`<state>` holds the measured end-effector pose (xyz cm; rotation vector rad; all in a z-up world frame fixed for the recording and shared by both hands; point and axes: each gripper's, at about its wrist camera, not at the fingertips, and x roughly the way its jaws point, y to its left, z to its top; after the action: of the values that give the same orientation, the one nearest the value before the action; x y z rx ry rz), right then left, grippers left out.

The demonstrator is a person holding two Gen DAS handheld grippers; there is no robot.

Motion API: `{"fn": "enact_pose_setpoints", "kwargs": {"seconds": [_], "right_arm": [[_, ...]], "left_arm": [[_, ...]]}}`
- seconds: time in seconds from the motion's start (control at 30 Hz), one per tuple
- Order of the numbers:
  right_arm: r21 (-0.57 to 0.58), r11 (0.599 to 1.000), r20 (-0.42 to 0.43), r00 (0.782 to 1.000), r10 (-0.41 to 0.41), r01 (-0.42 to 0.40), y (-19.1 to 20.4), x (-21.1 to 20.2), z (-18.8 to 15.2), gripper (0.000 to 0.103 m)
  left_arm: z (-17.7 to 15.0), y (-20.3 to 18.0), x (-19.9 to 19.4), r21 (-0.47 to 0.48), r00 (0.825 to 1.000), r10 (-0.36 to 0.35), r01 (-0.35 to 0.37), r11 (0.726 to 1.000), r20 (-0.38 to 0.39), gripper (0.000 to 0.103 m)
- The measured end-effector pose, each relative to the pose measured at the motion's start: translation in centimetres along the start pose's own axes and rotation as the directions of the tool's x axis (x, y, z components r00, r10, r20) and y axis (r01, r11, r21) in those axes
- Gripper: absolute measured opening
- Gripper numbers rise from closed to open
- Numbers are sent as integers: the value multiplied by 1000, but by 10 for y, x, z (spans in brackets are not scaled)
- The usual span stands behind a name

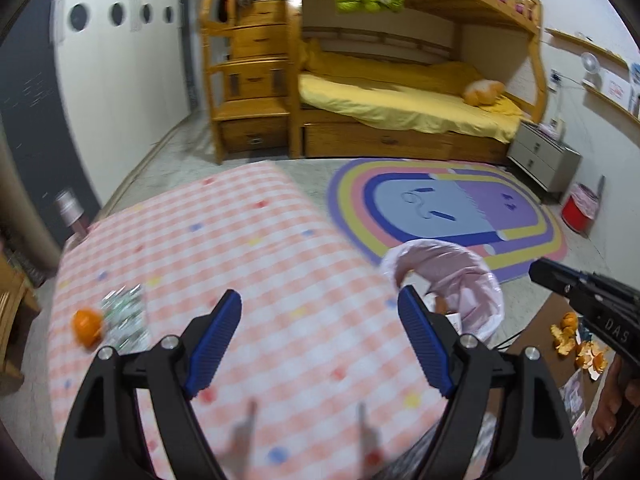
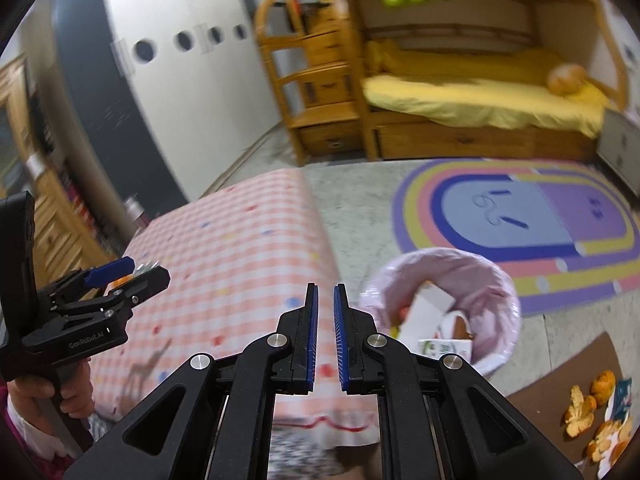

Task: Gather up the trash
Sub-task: 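Bring both grippers back over the table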

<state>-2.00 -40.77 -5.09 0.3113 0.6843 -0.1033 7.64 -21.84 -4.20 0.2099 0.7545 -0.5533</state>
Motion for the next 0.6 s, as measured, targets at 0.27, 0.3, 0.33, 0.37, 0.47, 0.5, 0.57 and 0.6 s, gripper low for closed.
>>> {"fn": "enact_pose_setpoints", "kwargs": {"seconds": [0.27, 0.3, 0.33, 0.37, 0.47, 0.5, 0.57, 0.6], "right_arm": [[-132, 986, -85, 992, 93, -103, 84, 26, 0, 18], [-151, 982, -93, 990, 101, -115, 95, 30, -1, 20], [-180, 976, -102, 989, 105, -122, 110, 35, -1, 21], [-196, 972, -106, 988, 108, -127, 120, 38, -2, 21], [-227, 963, -120, 985, 123, -148, 150, 54, -2, 21], [-233, 960, -123, 984, 130, -156, 159, 60, -1, 21], [-246, 955, -124, 983, 135, -163, 172, 68, 0, 21], [-254, 953, -128, 982, 136, -165, 178, 72, 0, 21]], "left_arm": [[-44, 86, -36, -144, 988, 154, -156, 977, -25, 78], [-48, 93, -39, -154, 985, 170, -172, 973, -26, 78], [-54, 106, -44, -171, 979, 201, -203, 964, -33, 78], [-57, 113, -47, -179, 976, 215, -218, 959, -37, 78], [-70, 147, -55, -232, 962, 266, -273, 934, -61, 78], [-73, 159, -58, -262, 961, 267, -275, 925, -67, 78], [-77, 180, -63, -300, 962, 266, -273, 914, -66, 78], [-78, 189, -66, -306, 959, 275, -281, 910, -64, 78]]}}
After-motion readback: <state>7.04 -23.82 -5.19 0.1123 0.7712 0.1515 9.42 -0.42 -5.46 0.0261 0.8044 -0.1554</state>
